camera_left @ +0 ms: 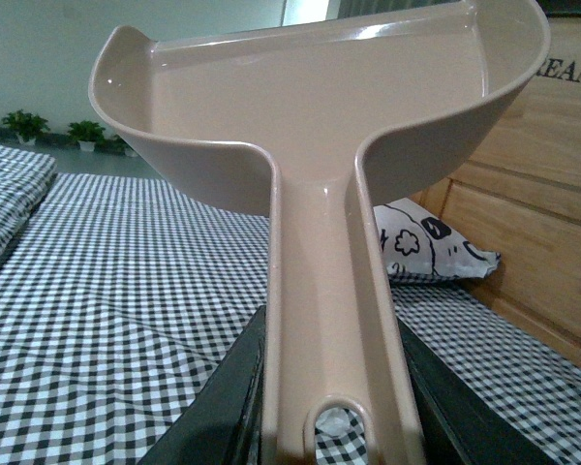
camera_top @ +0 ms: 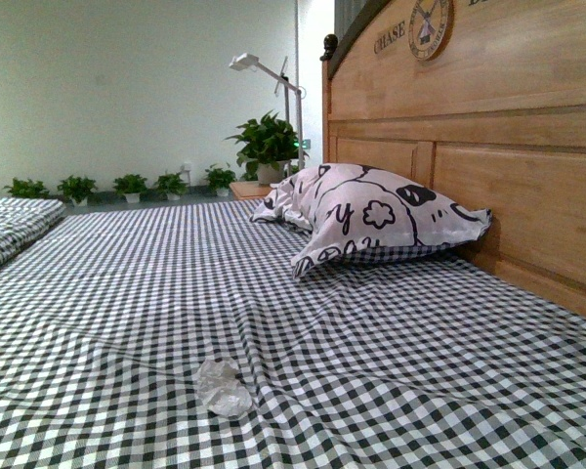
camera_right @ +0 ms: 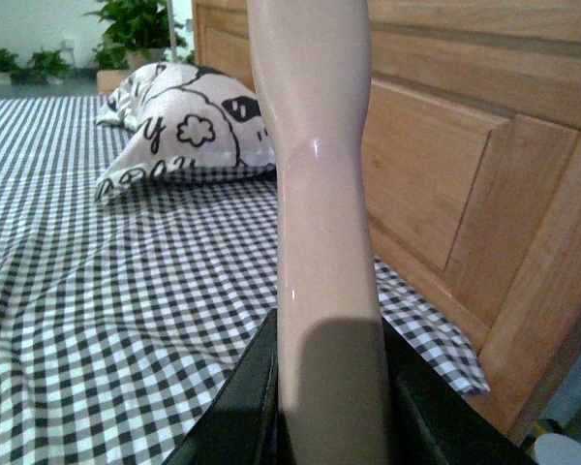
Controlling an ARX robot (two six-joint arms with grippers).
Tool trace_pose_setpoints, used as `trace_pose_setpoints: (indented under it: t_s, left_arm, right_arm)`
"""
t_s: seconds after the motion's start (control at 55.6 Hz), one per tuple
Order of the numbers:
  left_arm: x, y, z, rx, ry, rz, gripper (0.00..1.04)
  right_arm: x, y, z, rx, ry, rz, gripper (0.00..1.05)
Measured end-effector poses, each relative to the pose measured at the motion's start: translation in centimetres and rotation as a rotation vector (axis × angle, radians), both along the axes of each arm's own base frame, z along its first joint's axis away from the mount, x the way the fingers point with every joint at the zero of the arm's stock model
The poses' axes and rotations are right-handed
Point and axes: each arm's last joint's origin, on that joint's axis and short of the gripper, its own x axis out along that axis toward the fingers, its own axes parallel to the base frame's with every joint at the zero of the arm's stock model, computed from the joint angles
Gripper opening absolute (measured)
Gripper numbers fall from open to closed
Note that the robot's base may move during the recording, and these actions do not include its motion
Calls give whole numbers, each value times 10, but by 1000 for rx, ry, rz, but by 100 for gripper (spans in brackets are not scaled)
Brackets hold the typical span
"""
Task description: Clean up trash
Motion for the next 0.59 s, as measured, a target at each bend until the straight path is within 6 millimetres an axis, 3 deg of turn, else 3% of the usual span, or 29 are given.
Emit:
trace_pose_setpoints:
  t_s: [0.234, 0.36, 0.594]
  left_arm:
    - [0, -1, 0, 8, 5, -11, 28]
    - [1, -3, 0, 129, 194, 102, 28]
    - [30, -15, 7, 384, 279, 2, 28]
  right_arm:
    - [0, -1, 0, 4, -2, -19, 21]
    - [-1, -1, 1, 6, -6, -18, 21]
    - [-1, -1, 1, 6, -6, -19, 21]
